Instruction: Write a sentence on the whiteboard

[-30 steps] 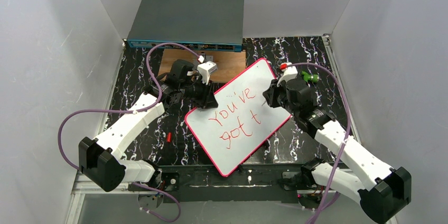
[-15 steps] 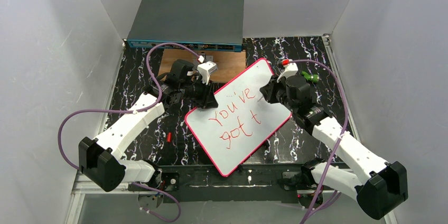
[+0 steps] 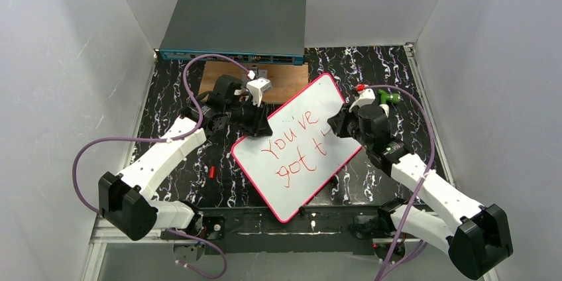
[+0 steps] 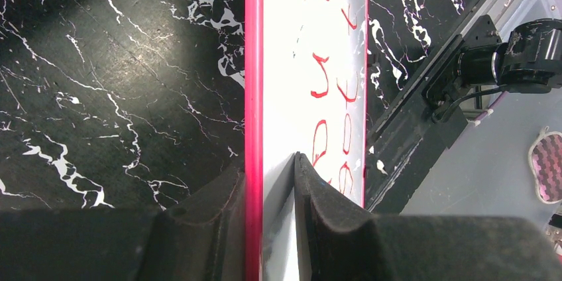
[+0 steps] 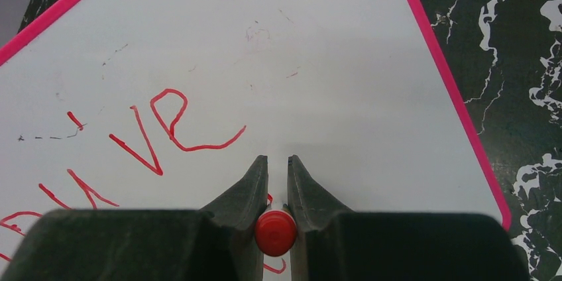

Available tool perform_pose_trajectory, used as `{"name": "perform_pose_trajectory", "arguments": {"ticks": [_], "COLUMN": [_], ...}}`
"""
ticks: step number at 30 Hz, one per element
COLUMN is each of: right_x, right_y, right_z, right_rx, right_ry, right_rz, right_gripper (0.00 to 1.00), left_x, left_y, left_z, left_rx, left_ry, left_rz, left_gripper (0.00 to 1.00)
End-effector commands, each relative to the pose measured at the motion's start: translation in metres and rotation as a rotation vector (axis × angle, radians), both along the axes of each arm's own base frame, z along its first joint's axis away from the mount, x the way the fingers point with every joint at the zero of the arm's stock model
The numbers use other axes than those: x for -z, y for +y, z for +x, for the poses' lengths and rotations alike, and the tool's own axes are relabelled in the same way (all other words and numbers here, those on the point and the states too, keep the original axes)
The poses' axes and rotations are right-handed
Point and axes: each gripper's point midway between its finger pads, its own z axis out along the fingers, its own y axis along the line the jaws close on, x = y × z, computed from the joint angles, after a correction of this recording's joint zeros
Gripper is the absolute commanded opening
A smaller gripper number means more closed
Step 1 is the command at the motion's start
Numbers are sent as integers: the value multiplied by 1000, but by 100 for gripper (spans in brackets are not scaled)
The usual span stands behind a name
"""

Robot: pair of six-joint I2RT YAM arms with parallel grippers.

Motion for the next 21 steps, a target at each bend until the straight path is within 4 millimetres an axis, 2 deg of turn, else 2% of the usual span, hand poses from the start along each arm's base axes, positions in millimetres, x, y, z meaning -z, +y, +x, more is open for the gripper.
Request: {"name": "perform_pose_trajectory", "arguments": {"ticks": [1, 11, 21], "right_x": [14, 41, 44], "right_y": [-8, -23, -25], "right_z": [-4, -25, -28], "right_rx": [31, 47, 49], "right_ry": [11, 66, 76], "right_rz": [3, -30, -31], "right_gripper": [1, 1, 1], "left_x": [4, 4, 4], "left_y": [28, 27, 25], "left_z": [12, 13, 15], "left_rx": [-13, -15, -13], "left_ry": [-122, -118, -118], "left_rz": [153, 154, 151], "left_gripper": [0, 0, 0]}}
